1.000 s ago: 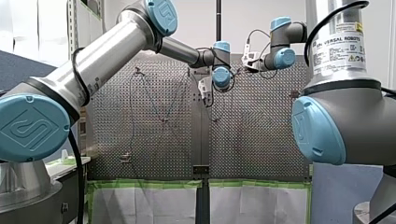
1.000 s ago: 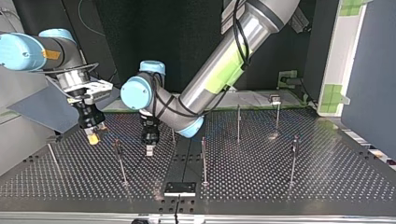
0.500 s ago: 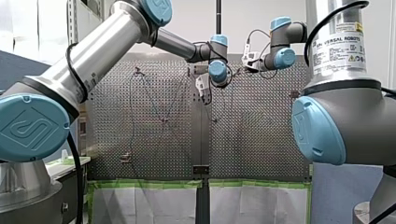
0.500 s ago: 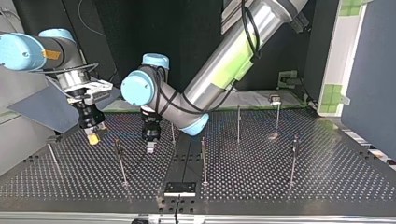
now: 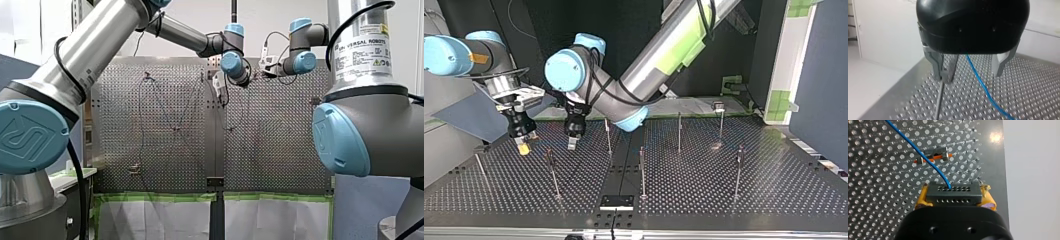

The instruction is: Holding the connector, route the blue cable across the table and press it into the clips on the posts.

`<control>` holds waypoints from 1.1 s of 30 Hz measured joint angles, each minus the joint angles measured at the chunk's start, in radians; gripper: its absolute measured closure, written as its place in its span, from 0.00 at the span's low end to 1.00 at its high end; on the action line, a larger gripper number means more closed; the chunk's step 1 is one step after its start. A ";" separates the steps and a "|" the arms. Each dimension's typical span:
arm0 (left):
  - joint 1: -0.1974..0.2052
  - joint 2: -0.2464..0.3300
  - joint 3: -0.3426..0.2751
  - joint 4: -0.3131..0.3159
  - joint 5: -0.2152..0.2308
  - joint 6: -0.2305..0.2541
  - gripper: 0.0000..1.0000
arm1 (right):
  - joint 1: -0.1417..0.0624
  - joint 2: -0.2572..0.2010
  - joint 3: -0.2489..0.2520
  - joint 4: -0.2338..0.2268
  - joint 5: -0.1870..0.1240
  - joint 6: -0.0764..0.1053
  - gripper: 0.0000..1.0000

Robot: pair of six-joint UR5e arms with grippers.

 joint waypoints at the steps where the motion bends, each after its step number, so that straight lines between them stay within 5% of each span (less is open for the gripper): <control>1: -0.002 0.008 -0.009 0.005 0.000 0.000 0.00 | 0.000 0.000 0.000 0.000 0.000 0.000 1.00; 9: -0.018 0.088 -0.088 0.042 -0.005 0.006 0.00 | 0.000 0.000 0.000 0.000 0.000 0.000 1.00; 21: -0.012 0.190 -0.190 0.130 -0.083 -0.012 0.00 | 0.000 0.000 0.000 0.000 0.000 0.000 1.00; 33: -0.029 0.292 -0.292 0.231 -0.024 -0.075 0.00 | 0.000 0.000 0.000 0.000 0.000 0.000 1.00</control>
